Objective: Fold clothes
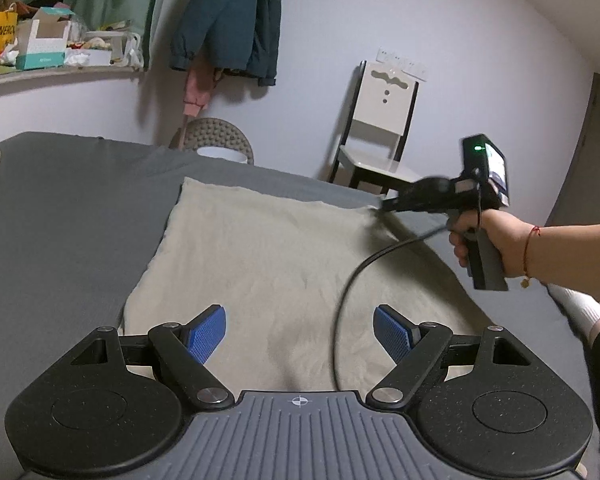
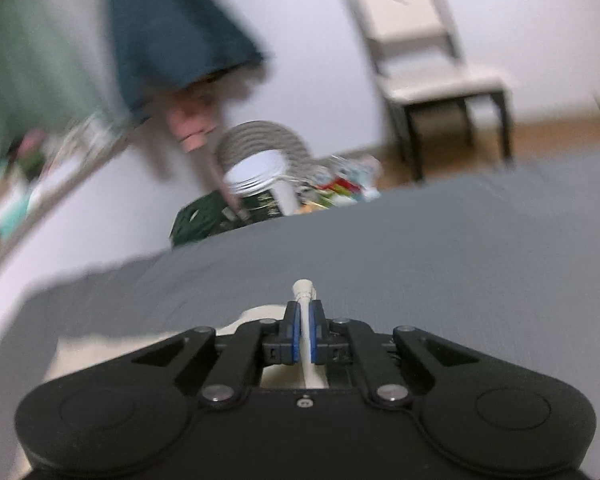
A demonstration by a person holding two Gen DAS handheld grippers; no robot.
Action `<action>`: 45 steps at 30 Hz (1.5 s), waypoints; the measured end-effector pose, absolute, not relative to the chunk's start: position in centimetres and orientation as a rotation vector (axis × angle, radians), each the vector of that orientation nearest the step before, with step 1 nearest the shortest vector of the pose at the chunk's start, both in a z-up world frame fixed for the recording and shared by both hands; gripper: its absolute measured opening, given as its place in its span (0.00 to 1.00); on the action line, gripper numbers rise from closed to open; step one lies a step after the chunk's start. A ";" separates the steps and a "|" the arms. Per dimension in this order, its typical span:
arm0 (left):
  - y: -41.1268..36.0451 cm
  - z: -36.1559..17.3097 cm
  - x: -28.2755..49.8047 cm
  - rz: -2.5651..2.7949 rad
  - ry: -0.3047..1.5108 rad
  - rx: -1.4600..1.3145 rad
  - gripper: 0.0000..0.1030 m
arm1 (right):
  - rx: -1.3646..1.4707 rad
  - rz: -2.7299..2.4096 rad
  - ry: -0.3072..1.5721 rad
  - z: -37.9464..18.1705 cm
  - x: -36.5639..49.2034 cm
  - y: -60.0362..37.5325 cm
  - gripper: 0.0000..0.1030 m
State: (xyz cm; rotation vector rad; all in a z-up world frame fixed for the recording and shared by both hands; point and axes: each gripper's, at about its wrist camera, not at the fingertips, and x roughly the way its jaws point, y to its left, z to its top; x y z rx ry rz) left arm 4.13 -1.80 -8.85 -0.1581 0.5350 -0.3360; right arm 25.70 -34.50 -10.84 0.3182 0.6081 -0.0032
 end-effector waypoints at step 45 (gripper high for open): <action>-2.3 -10.9 4.9 -0.215 0.686 -0.038 0.79 | 0.092 -0.139 0.661 -9.3 26.2 -33.7 0.03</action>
